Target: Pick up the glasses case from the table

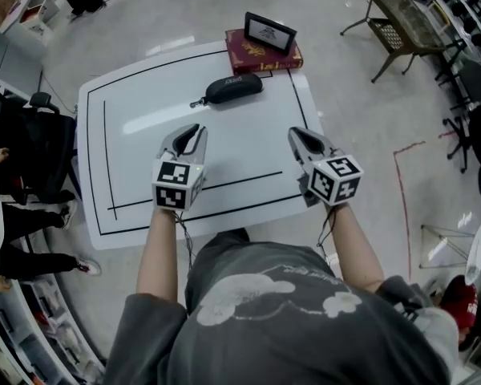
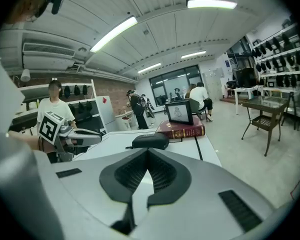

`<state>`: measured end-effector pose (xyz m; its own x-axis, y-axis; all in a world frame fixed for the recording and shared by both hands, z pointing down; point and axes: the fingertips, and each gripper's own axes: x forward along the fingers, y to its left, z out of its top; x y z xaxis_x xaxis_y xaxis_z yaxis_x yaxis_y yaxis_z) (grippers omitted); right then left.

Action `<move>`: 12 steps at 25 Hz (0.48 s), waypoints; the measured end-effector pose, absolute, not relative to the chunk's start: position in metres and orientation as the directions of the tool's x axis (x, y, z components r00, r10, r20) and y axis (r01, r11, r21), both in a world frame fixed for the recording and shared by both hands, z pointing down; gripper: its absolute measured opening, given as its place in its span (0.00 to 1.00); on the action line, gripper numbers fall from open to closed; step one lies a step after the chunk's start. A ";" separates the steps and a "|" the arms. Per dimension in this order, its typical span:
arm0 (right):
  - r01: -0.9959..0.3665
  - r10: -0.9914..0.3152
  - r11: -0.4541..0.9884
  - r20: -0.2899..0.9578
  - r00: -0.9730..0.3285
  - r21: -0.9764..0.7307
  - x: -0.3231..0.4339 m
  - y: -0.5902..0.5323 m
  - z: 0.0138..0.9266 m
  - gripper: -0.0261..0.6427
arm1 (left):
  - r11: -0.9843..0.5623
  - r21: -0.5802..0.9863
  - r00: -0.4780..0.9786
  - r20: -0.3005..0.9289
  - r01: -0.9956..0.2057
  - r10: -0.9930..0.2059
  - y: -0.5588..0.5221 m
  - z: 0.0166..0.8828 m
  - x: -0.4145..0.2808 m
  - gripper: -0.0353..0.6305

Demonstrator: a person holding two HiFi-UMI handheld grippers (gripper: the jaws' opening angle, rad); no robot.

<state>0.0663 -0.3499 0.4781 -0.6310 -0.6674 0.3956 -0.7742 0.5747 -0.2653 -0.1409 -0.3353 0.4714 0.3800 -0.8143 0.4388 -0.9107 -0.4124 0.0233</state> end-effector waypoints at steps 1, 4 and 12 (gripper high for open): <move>-0.779 -0.670 0.568 0.400 -0.625 -0.265 0.065 -0.356 0.479 0.04 | -0.428 0.027 0.395 0.441 -0.903 -0.806 -0.345 0.472 -0.139 0.14; -0.793 -0.681 0.547 0.409 -0.608 -0.269 0.062 -0.375 0.480 0.04 | -0.482 0.042 0.444 0.466 -0.875 -0.765 -0.369 0.484 -0.135 0.25; -0.822 -0.685 0.499 0.457 -0.568 -0.273 0.056 -0.405 0.498 0.04 | -0.616 0.002 0.525 0.525 -0.787 -0.669 -0.422 0.516 -0.122 0.57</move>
